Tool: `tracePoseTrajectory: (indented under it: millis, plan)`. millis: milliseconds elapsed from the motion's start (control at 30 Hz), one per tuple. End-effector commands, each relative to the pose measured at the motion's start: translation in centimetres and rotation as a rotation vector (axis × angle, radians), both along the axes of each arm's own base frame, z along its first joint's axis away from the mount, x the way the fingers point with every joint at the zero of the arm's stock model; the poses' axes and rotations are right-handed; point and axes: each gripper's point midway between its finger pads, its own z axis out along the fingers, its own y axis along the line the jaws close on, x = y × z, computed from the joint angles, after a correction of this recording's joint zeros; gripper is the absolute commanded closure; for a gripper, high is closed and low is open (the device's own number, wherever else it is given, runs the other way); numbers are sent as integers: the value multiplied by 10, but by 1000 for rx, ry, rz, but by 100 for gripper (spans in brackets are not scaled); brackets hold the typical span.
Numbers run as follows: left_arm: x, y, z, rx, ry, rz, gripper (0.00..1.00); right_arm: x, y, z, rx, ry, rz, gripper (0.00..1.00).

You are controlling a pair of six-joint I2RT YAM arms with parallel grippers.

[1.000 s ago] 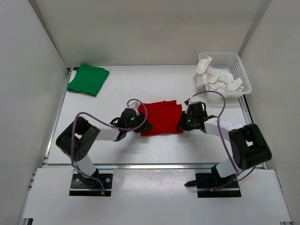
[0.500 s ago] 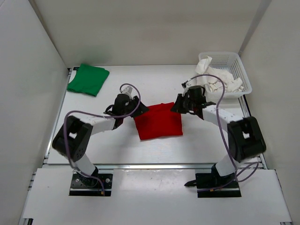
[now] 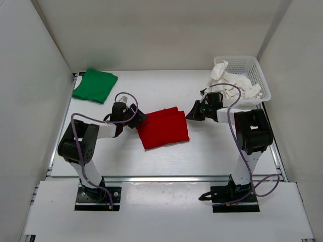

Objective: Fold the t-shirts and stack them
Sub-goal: Smooth out wrinkles on the folded tshirt

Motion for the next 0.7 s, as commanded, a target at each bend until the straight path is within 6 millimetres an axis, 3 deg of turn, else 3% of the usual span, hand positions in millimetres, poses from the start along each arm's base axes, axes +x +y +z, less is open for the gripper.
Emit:
tracePoseTrajectory:
  millis: [0, 33, 67, 133, 167, 233, 333, 467, 567, 667]
  plan:
    - [-7, 6, 51, -13, -127, -3, 36, 11, 17, 43, 57, -122, 38, 100]
    - [-13, 11, 50, -12, -114, 10, 33, 14, 16, 55, 53, -146, 28, 100]
    - [-13, 16, 71, -35, -168, 21, 31, 13, 17, 57, 48, -149, 32, 100]
    - [-25, 28, 87, -35, -212, 43, 29, 9, 23, 78, 51, -199, 35, 100]
    - [-27, 40, 85, -2, -211, 71, 27, 5, 22, 73, 44, -195, 34, 100]
    - [-42, 57, 82, 56, -223, 107, 27, -6, 24, 88, 49, -234, 34, 95]
    - [-67, 79, 50, 200, -157, 134, 25, -31, 28, 83, 68, -219, 42, 84]
    - [-100, 76, 5, 261, -59, 67, 23, -65, 24, 78, 80, -227, 54, 61]
    - [-109, 67, -9, 227, -47, 34, 19, -92, 22, 74, 60, -246, 65, 47]
    - [-104, 49, -12, 147, -54, -18, 17, -113, 18, 60, 48, -219, 78, 44]
